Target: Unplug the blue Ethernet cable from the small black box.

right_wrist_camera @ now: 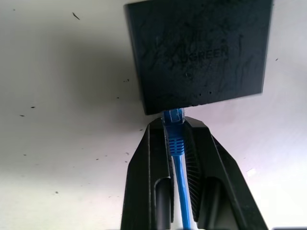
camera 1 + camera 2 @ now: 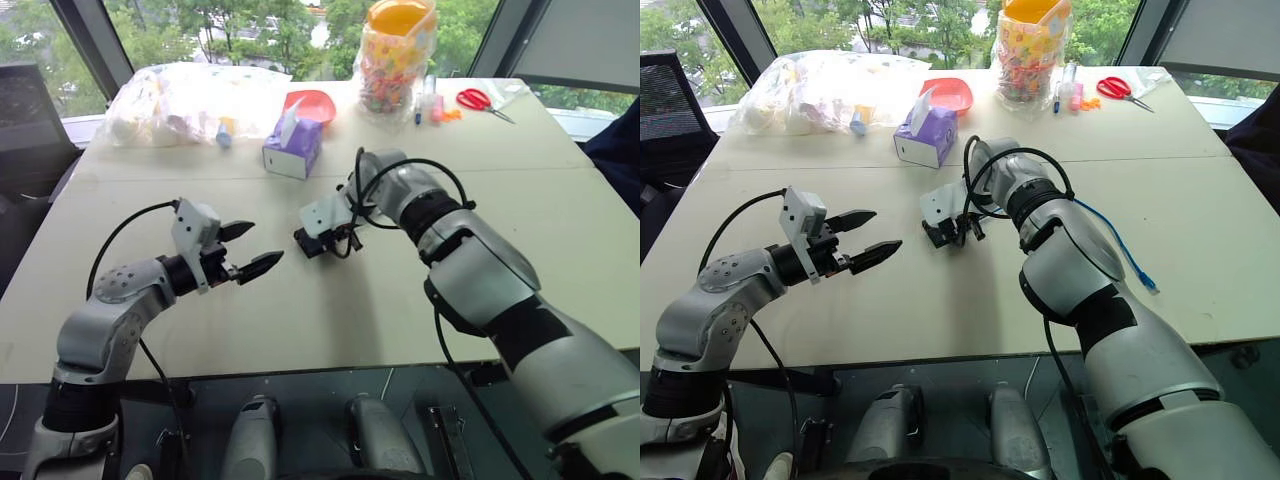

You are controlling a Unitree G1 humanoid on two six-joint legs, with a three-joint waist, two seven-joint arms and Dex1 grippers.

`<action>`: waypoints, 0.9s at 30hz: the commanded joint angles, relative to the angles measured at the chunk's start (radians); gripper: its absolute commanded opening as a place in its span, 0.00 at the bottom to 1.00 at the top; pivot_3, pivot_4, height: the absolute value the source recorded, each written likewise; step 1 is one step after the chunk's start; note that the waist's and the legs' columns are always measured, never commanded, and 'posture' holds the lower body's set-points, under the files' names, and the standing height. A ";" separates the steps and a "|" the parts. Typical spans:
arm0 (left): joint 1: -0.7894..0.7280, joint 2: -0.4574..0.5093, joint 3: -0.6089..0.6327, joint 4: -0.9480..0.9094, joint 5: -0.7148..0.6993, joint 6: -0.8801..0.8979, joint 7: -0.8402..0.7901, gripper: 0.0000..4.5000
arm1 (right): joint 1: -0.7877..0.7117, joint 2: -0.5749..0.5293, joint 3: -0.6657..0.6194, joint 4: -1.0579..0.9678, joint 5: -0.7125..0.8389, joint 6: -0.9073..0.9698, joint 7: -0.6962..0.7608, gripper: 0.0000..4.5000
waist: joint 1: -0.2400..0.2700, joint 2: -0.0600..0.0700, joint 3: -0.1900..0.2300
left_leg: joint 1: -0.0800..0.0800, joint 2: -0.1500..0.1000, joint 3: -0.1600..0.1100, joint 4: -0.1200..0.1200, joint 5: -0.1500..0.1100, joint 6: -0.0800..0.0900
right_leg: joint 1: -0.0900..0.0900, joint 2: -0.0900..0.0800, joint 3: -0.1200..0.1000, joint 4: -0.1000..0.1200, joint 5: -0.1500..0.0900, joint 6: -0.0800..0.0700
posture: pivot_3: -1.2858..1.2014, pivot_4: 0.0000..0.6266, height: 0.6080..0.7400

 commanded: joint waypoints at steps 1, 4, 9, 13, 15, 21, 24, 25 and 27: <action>-0.039 -0.012 0.051 -0.039 -0.075 0.039 0.022 1.00 | 0.032 -0.023 0.008 -0.028 -0.048 -0.059 -0.163 0.02 | 0.000 0.000 0.000 | 0.000 0.000 0.000 0.000 0.000 0.000 | 0.000 0.000 0.000 0.000 0.000 0.000 | 0.52 0.24 0.96; -0.078 -0.019 0.063 -0.031 -0.121 0.086 0.035 1.00 | 0.086 -0.087 0.017 -0.103 -0.098 -0.165 -0.394 0.02 | 0.004 -0.001 0.000 | 0.000 0.000 0.000 0.001 0.000 0.000 | 0.001 0.000 0.000 0.000 -0.001 -0.001 | 0.52 0.24 0.96; -0.172 0.006 0.017 0.038 -0.129 0.114 -0.029 1.00 | 0.379 -0.252 -0.152 -0.510 -0.075 -0.177 -0.736 0.02 | 0.017 -0.001 0.000 | -0.002 -0.001 -0.002 0.003 0.000 0.000 | 0.002 -0.001 0.000 -0.001 0.000 0.000 | 0.52 0.24 0.96; -0.247 0.003 -0.011 0.094 -0.149 0.130 -0.099 1.00 | 0.631 -0.329 -0.251 -0.906 -0.173 0.005 -0.889 0.02 | 0.030 -0.001 0.000 | -0.004 -0.002 0.000 0.002 0.000 0.000 | -0.001 -0.001 0.001 -0.001 0.000 0.002 | 0.52 0.24 0.96; -0.297 -0.008 -0.024 0.134 -0.161 0.150 -0.125 1.00 | 0.746 -0.347 -0.280 -1.090 -0.259 0.081 -0.966 0.02 | 0.026 -0.001 0.000 | -0.004 -0.002 0.000 0.001 0.000 0.000 | -0.002 0.000 0.001 -0.001 0.000 0.002 | 0.52 0.24 0.96; -0.431 -0.031 -0.062 0.273 -0.159 0.167 -0.204 1.00 | 0.888 -0.351 -0.316 -1.331 -0.371 0.176 -1.050 0.02 | 0.026 -0.001 0.000 | -0.003 -0.001 -0.001 0.002 0.000 0.000 | -0.002 0.002 0.001 0.000 0.000 0.002 | 0.52 0.24 0.96; -0.490 -0.037 -0.098 0.343 -0.113 0.128 -0.244 1.00 | 0.911 -0.346 -0.322 -1.387 -0.385 0.193 -1.054 0.02 | 0.030 -0.001 0.000 | -0.003 -0.001 -0.002 0.004 0.000 0.000 | -0.001 0.002 0.001 0.000 -0.001 -0.001 | 0.52 0.24 0.96; -0.500 -0.039 -0.110 0.358 -0.097 0.115 -0.254 1.00 | 0.920 -0.349 -0.325 -1.401 -0.386 0.192 -1.058 0.02 | 0.031 -0.001 0.000 | -0.003 -0.001 -0.001 0.005 0.000 0.000 | 0.000 0.002 0.001 -0.001 -0.002 -0.001 | 0.52 0.24 0.96; -0.524 -0.056 -0.127 0.388 -0.071 0.088 -0.264 1.00 | 0.935 -0.360 -0.335 -1.428 -0.381 0.186 -1.061 0.02 | 0.033 -0.001 0.000 | -0.003 -0.001 -0.001 0.006 0.000 0.000 | 0.001 0.001 0.001 -0.002 -0.002 -0.001 | 0.52 0.24 0.96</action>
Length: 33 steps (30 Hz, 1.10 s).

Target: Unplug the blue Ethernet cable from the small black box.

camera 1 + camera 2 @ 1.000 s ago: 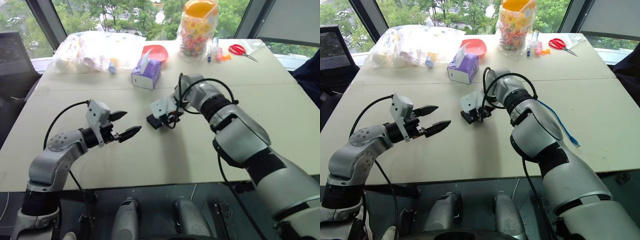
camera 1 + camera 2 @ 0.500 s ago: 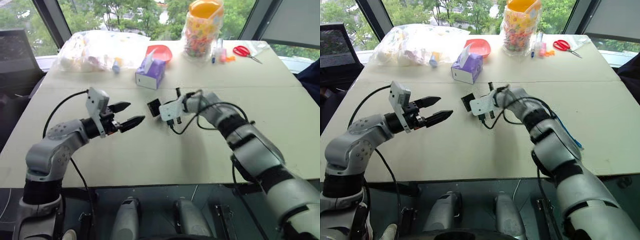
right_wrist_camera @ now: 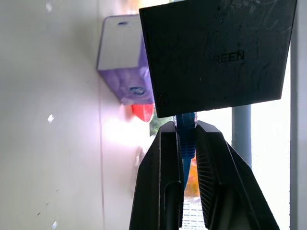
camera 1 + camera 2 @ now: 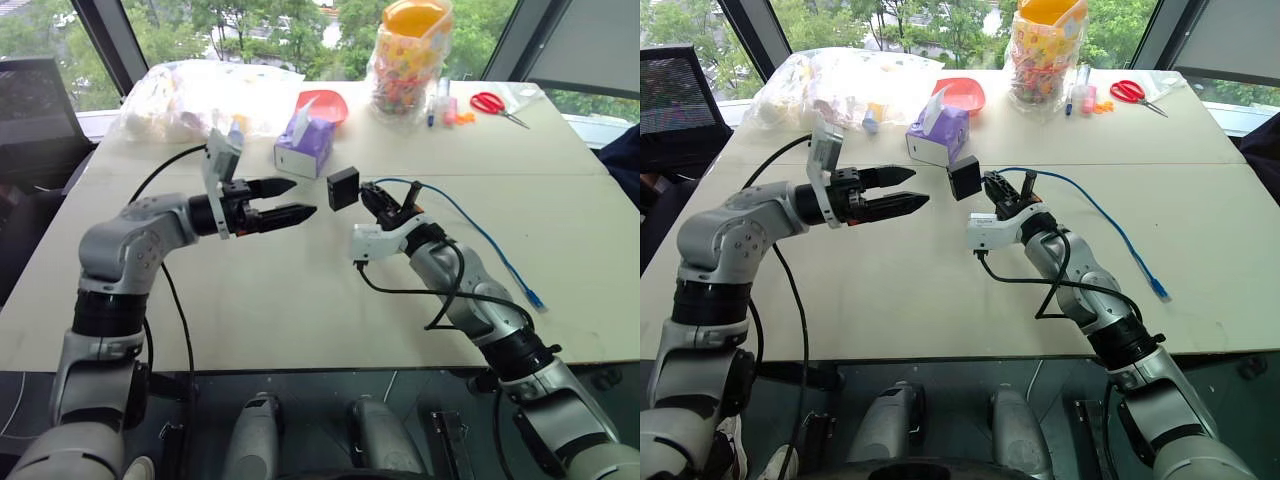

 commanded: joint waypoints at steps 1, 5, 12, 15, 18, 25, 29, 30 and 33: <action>-0.053 -0.028 -0.026 0.042 0.043 -0.057 -0.026 1.00 | 0.019 -0.015 -0.052 -0.081 0.002 -0.005 -0.021 0.02 | 0.004 0.000 0.000 | 0.000 0.000 0.000 0.000 0.000 0.000 | 0.000 0.000 0.000 0.000 0.000 0.000 | 0.52 0.24 0.96; -0.084 -0.066 -0.042 0.092 0.076 -0.092 -0.042 1.00 | 0.039 -0.024 -0.070 -0.126 0.010 -0.013 -0.010 0.02 | 0.003 -0.001 0.000 | -0.001 0.000 0.000 0.001 0.000 0.000 | 0.000 0.000 0.000 0.000 0.000 0.000 | 0.52 0.24 0.96; -0.098 -0.126 -0.066 0.174 0.145 -0.178 -0.051 0.88 | 0.067 -0.014 -0.083 -0.184 0.020 -0.013 0.034 0.00 | 0.000 -0.001 0.000 | 0.000 0.000 0.000 0.000 0.000 0.000 | 0.000 0.000 0.000 0.000 0.001 0.002 | 0.52 0.24 0.96; -0.113 -0.164 -0.065 0.221 0.167 -0.204 -0.040 0.65 | 0.068 -0.012 -0.087 -0.192 0.018 -0.015 0.044 0.00 | 0.001 -0.001 0.000 | 0.000 0.000 0.000 0.001 0.000 0.000 | 0.000 0.000 0.000 0.000 0.001 0.002 | 0.52 0.24 0.96; -0.131 -0.208 -0.072 0.258 0.186 -0.228 -0.033 0.38 | 0.078 -0.014 -0.093 -0.206 0.021 -0.014 0.056 0.00 | 0.006 -0.002 0.001 | -0.001 0.000 -0.001 0.001 0.000 0.000 | 0.001 0.000 0.000 0.000 0.001 0.002 | 0.52 0.24 0.96; -0.145 -0.242 -0.054 0.301 0.208 -0.244 -0.045 0.11 | 0.109 -0.005 -0.092 -0.230 0.012 -0.013 0.085 0.00 | -0.001 -0.002 0.001 | 0.000 0.000 -0.001 0.000 0.000 0.000 | 0.001 0.001 0.000 0.000 0.001 0.003 | 0.52 0.24 0.96; -0.146 -0.245 -0.055 0.294 0.213 -0.229 -0.053 0.11 | 0.112 -0.003 -0.093 -0.231 0.012 -0.016 0.095 0.00 | 0.000 -0.002 0.001 | 0.000 0.000 -0.001 0.000 0.000 0.000 | 0.001 0.001 0.000 0.000 0.001 0.003 | 0.52 0.24 0.96; -0.147 -0.245 -0.056 0.293 0.213 -0.227 -0.055 0.11 | 0.111 -0.005 -0.091 -0.230 0.013 -0.019 0.099 0.00 | 0.000 -0.002 0.001 | 0.000 0.000 -0.001 0.000 0.000 0.000 | 0.001 0.001 0.000 0.000 0.001 0.003 | 0.52 0.24 0.96; -0.140 -0.226 -0.060 0.281 0.216 -0.221 -0.083 0.11 | 0.106 -0.012 -0.092 -0.226 0.054 -0.039 0.133 0.21 | 0.002 -0.002 0.001 | 0.000 0.000 -0.001 0.001 0.000 0.000 | 0.001 0.001 0.000 0.000 0.001 0.003 | 0.52 0.24 0.96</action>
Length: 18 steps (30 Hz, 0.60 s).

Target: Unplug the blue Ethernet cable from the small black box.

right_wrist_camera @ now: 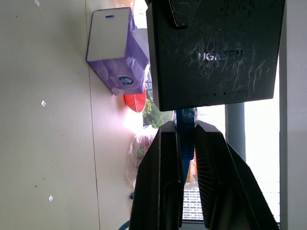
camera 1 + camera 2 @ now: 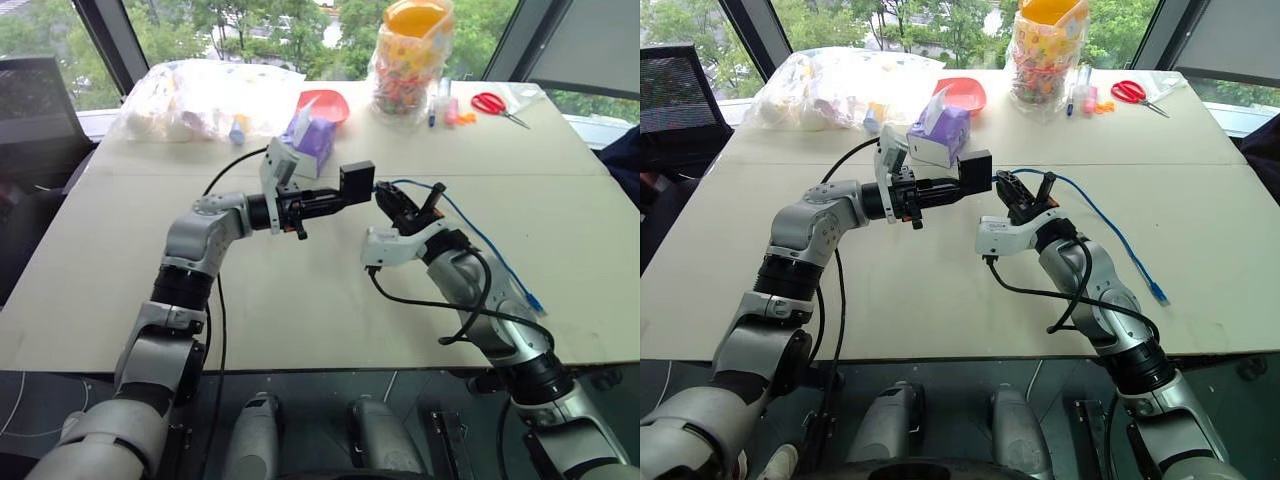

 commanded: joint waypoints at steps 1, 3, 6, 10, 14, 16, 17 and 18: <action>-0.024 0.026 0.013 -0.033 -0.004 -0.003 -0.026 0.11 | -0.009 0.000 0.010 -0.068 0.059 -0.053 0.043 0.29 | 0.000 0.000 0.000 | 0.000 0.000 0.000 0.000 0.000 0.000 | 0.000 0.000 0.000 0.000 0.000 0.000 | 0.52 0.24 0.96; -0.017 0.051 0.013 -0.037 -0.001 -0.009 -0.053 0.11 | -0.019 0.009 -0.006 -0.052 0.131 -0.034 0.103 0.51 | -0.001 0.000 0.000 | 0.000 0.000 0.000 0.000 0.000 0.000 | 0.000 0.000 0.000 0.000 0.000 0.000 | 0.52 0.24 0.96; -0.012 0.090 0.017 -0.022 0.010 -0.036 -0.082 0.11 | -0.046 0.025 -0.047 -0.022 0.270 -0.016 0.179 0.85 | -0.002 0.000 0.000 | 0.000 0.000 0.000 0.000 0.000 0.000 | 0.000 0.000 0.000 0.000 0.000 0.000 | 0.52 0.24 0.96; -0.005 0.155 0.026 -0.013 0.009 -0.081 -0.177 0.11 | -0.110 0.044 -0.151 0.005 0.583 0.113 0.370 0.98 | -0.002 0.000 0.000 | 0.000 0.000 0.000 0.000 0.000 0.000 | 0.000 0.000 0.000 0.000 0.000 0.000 | 0.52 0.24 0.96; -0.021 0.245 0.027 0.002 -0.018 -0.055 -0.334 0.11 | -0.230 0.042 -0.282 -0.030 1.055 0.502 0.683 0.98 | -0.002 0.000 0.001 | 0.000 0.001 0.000 0.000 0.000 0.000 | 0.001 0.000 -0.001 0.000 0.000 0.000 | 0.52 0.24 0.96; -0.034 0.263 0.027 0.007 -0.030 -0.039 -0.377 0.11 | -0.270 0.035 -0.319 -0.046 1.207 0.644 0.755 0.98 | -0.001 0.000 0.001 | 0.001 0.001 -0.001 -0.001 0.000 0.000 | 0.001 0.000 -0.002 0.000 0.000 0.000 | 0.52 0.24 0.96; -0.038 0.271 0.028 0.006 -0.034 -0.043 -0.398 0.11 | -0.298 0.031 -0.340 -0.044 1.289 0.738 0.781 0.98 | 0.001 0.000 0.001 | 0.001 0.001 -0.001 -0.001 0.000 0.000 | 0.001 0.000 -0.002 0.000 0.000 0.000 | 0.52 0.24 0.96; -0.042 0.275 0.028 0.008 -0.035 -0.045 -0.411 0.11 | -0.319 0.028 -0.353 -0.036 1.342 0.802 0.792 0.98 | 0.002 0.000 0.001 | 0.001 0.001 -0.002 -0.002 0.000 0.000 | 0.001 0.000 -0.003 0.000 0.000 0.000 | 0.52 0.24 0.96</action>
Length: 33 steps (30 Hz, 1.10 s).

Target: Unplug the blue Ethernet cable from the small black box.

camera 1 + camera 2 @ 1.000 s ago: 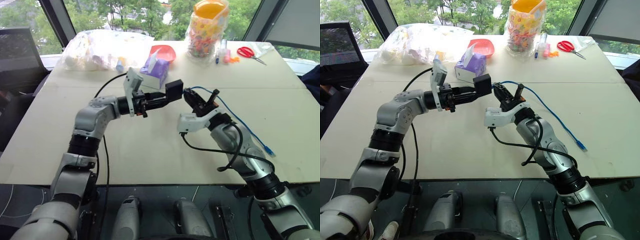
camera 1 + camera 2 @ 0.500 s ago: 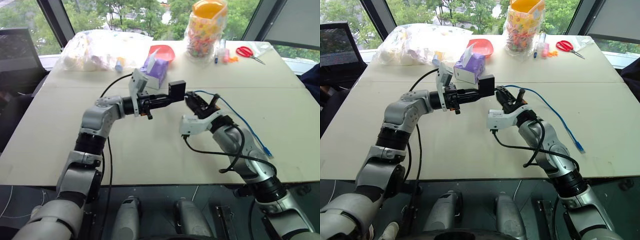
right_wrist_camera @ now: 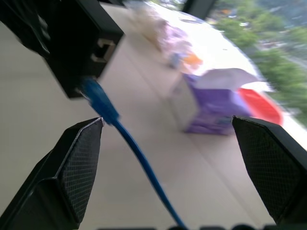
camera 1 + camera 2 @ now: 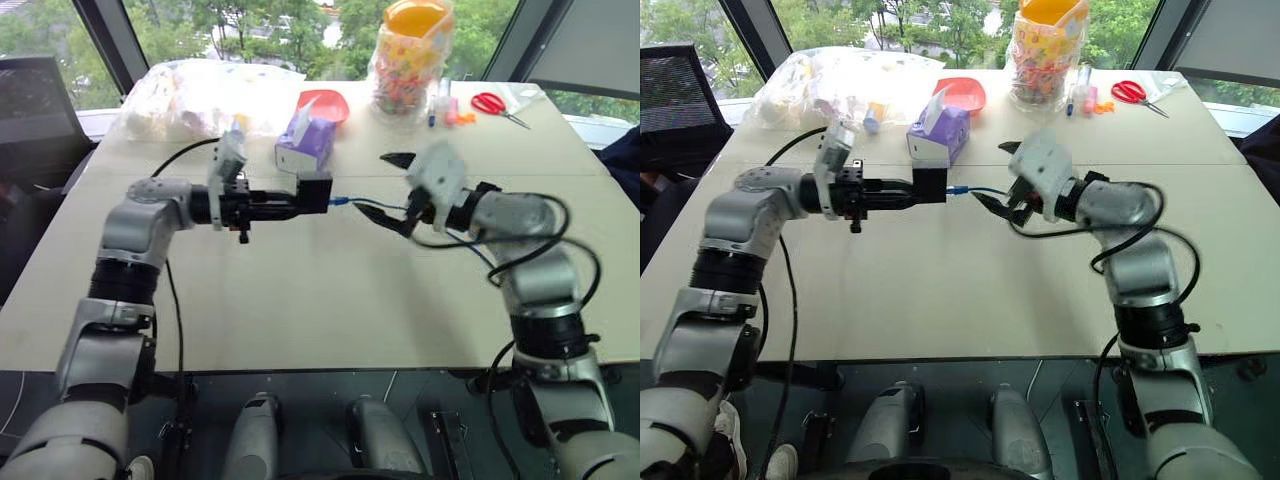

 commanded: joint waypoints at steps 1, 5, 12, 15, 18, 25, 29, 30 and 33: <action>-0.045 0.016 0.022 -0.009 -0.033 0.002 -0.065 0.11 | -0.078 -0.021 -0.055 -0.022 0.246 0.249 0.084 0.98 | 0.001 0.000 0.000 | 0.000 0.000 0.000 0.000 0.000 0.000 | 0.000 0.000 0.000 0.000 0.000 0.000 | 0.52 0.24 0.96; -0.059 0.015 0.033 -0.008 -0.043 0.012 -0.081 0.11 | -0.117 -0.045 -0.026 0.015 0.364 0.391 0.126 0.98 | 0.001 0.000 0.000 | -0.001 0.000 0.000 0.001 0.000 0.000 | 0.000 -0.001 0.000 0.000 -0.001 -0.002 | 0.52 0.24 0.96; -0.056 0.017 0.039 -0.050 -0.069 0.058 -0.084 0.11 | -0.167 -0.017 0.028 0.115 0.360 0.365 0.089 0.98 | -0.004 0.000 0.000 | -0.002 0.000 0.000 0.000 0.000 0.000 | -0.002 0.000 0.000 0.000 -0.001 -0.002 | 0.52 0.24 0.96; -0.041 0.026 0.035 -0.074 -0.075 0.070 -0.094 0.11 | -0.190 -0.014 0.032 0.156 0.366 0.357 0.089 0.98 | -0.003 0.000 0.000 | -0.002 0.000 0.000 0.000 0.000 0.000 | -0.002 0.000 0.000 0.000 0.000 0.000 | 0.52 0.24 0.96; -0.033 0.026 0.039 -0.086 -0.076 0.076 -0.091 0.11 | -0.195 -0.032 0.054 0.179 0.357 0.343 0.112 0.79 | -0.002 0.001 0.000 | -0.002 0.000 0.000 0.000 0.000 0.000 | -0.003 0.000 0.000 0.000 0.000 0.000 | 0.52 0.24 0.96; -0.012 0.021 0.034 -0.108 -0.075 0.073 -0.081 0.11 | -0.198 -0.052 0.070 0.183 0.365 0.349 0.129 0.48 | -0.002 0.001 0.000 | -0.002 0.000 0.000 0.000 0.000 0.000 | -0.003 0.000 0.000 0.000 0.000 0.000 | 0.52 0.24 0.96; -0.003 0.019 0.028 -0.115 -0.069 0.065 -0.083 0.11 | -0.200 -0.061 0.074 0.174 0.374 0.361 0.142 0.48 | -0.002 0.001 0.000 | -0.002 0.000 0.000 0.000 0.000 0.000 | -0.003 0.000 0.000 0.000 0.000 0.000 | 0.52 0.24 0.96; -0.001 0.019 0.026 -0.116 -0.068 0.062 -0.084 0.11 | -0.200 -0.063 0.074 0.174 0.375 0.363 0.144 0.48 | -0.002 0.001 0.000 | -0.002 0.000 0.000 0.000 0.000 0.000 | -0.003 0.000 0.000 0.000 0.000 0.000 | 0.52 0.24 0.96; 0.001 0.015 0.026 -0.118 -0.067 0.061 -0.079 0.11 | -0.201 -0.070 0.079 0.171 0.375 0.364 0.151 0.48 | -0.002 0.001 0.000 | -0.003 0.000 0.000 0.000 0.000 0.000 | -0.003 0.000 0.000 0.000 0.000 0.000 | 0.52 0.24 0.96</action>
